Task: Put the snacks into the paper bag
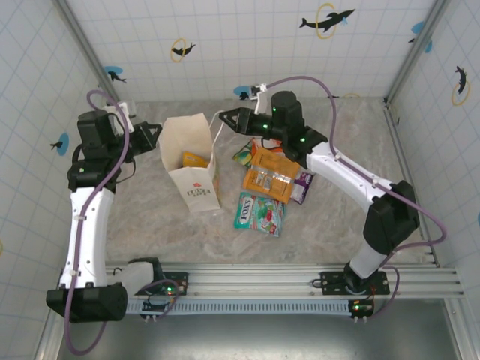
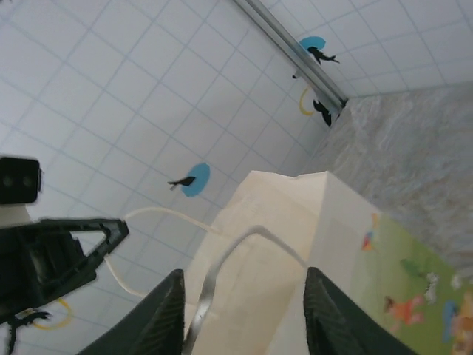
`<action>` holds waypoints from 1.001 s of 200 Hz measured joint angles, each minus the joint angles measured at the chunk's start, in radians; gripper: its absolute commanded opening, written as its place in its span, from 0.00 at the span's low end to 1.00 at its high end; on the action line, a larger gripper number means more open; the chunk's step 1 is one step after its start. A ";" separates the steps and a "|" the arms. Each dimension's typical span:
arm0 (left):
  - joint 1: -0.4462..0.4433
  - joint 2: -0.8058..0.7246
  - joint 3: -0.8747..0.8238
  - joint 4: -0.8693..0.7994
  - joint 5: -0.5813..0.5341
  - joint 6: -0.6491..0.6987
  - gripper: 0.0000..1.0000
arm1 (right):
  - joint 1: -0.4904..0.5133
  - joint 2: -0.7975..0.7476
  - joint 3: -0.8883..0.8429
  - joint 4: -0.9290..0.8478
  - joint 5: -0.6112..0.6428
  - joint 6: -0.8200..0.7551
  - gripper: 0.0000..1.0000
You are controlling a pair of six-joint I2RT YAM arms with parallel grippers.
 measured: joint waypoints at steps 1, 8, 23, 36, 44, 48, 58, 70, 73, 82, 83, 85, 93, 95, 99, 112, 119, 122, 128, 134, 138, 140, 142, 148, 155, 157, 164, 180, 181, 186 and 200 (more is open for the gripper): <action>0.000 0.000 0.000 0.000 -0.001 0.000 0.00 | 0.000 0.000 0.000 -0.001 0.000 -0.001 0.52; 0.000 0.000 0.000 0.000 -0.006 0.001 0.00 | -0.003 -0.004 0.000 -0.013 0.014 -0.018 0.53; 0.000 0.000 0.000 0.000 -0.018 0.002 0.00 | -0.009 -0.034 -0.019 -0.032 0.045 -0.060 0.55; 0.000 0.000 -0.003 0.001 -0.022 0.002 0.00 | -0.020 -0.113 -0.099 -0.045 0.083 -0.097 0.58; 0.000 -0.001 -0.006 0.002 -0.025 0.002 0.00 | -0.028 -0.169 -0.153 -0.056 0.108 -0.113 0.60; 0.000 -0.001 -0.007 0.002 -0.026 0.002 0.00 | -0.032 -0.202 -0.186 -0.057 0.124 -0.127 0.61; 0.000 -0.001 -0.013 0.002 -0.027 0.001 0.00 | -0.045 -0.278 -0.257 -0.063 0.171 -0.150 0.63; 0.000 -0.001 -0.018 0.003 -0.029 0.000 0.00 | -0.058 -0.362 -0.343 -0.069 0.221 -0.177 0.63; 0.000 -0.001 -0.018 0.003 -0.029 0.000 0.00 | -0.062 -0.381 -0.366 -0.068 0.232 -0.183 0.63; 0.000 -0.001 -0.019 0.003 -0.029 0.000 0.00 | -0.075 -0.431 -0.430 -0.068 0.257 -0.196 0.63; 0.000 -0.001 -0.019 0.003 -0.029 0.000 0.00 | -0.076 -0.436 -0.436 -0.070 0.260 -0.198 0.63; 0.000 -0.001 -0.019 0.003 -0.029 0.000 0.00 | -0.081 -0.450 -0.458 -0.072 0.263 -0.198 0.63; 0.000 -0.002 -0.019 0.003 -0.031 0.000 0.00 | -0.096 -0.482 -0.516 -0.063 0.272 -0.201 0.63; 0.000 -0.002 -0.019 0.003 -0.032 0.000 0.00 | -0.100 -0.488 -0.529 -0.060 0.271 -0.202 0.63; 0.000 -0.002 -0.019 0.003 -0.034 0.000 0.00 | -0.108 -0.500 -0.558 -0.060 0.274 -0.204 0.63; 0.000 -0.003 -0.020 0.005 -0.042 0.000 0.00 | -0.148 -0.533 -0.668 -0.039 0.264 -0.198 0.63; 0.000 -0.006 -0.023 0.006 -0.046 0.000 0.00 | -0.167 -0.548 -0.725 -0.033 0.261 -0.196 0.63; 0.000 -0.008 -0.024 0.006 -0.048 0.000 0.00 | -0.175 -0.554 -0.747 -0.030 0.259 -0.195 0.63; 0.000 -0.012 -0.027 0.007 -0.048 0.000 0.03 | -0.191 -0.564 -0.790 -0.030 0.257 -0.192 0.64; 0.000 -0.016 -0.030 0.008 -0.051 -0.001 0.06 | -0.206 -0.573 -0.832 -0.027 0.256 -0.190 0.64; 0.000 -0.019 -0.031 0.010 -0.051 -0.001 0.10 | -0.217 -0.578 -0.860 -0.024 0.255 -0.189 0.64; 0.000 -0.020 -0.032 0.010 -0.052 -0.001 0.12 | -0.219 -0.579 -0.867 -0.024 0.256 -0.188 0.64; 0.000 -0.022 -0.033 0.010 -0.053 -0.003 0.15 | -0.222 -0.581 -0.879 -0.024 0.254 -0.188 0.64; 0.000 -0.025 -0.035 0.012 -0.056 -0.004 0.28 | -0.231 -0.584 -0.905 -0.023 0.254 -0.188 0.65; 0.000 -0.027 -0.037 0.012 -0.063 -0.009 0.35 | -0.241 -0.586 -0.930 -0.013 0.254 -0.188 0.66; 0.000 -0.028 -0.037 0.012 -0.065 -0.010 0.36 | -0.243 -0.586 -0.935 -0.011 0.254 -0.190 0.66; 0.000 -0.029 -0.038 0.011 -0.072 -0.019 0.38 | -0.250 -0.587 -0.955 0.000 0.254 -0.190 0.67; 0.000 -0.029 -0.046 0.006 -0.084 -0.026 0.47 | -0.273 -0.587 -0.986 0.027 0.250 -0.192 0.67; 0.000 -0.030 -0.047 0.006 -0.085 -0.026 0.48 | -0.276 -0.587 -0.989 0.032 0.249 -0.190 0.68; 0.000 -0.032 -0.054 0.008 -0.086 -0.029 0.52 | -0.283 -0.587 -0.998 0.043 0.246 -0.191 0.67; 0.000 -0.045 -0.082 0.005 -0.091 -0.037 0.56 | -0.297 -0.586 -1.023 0.082 0.231 -0.189 0.68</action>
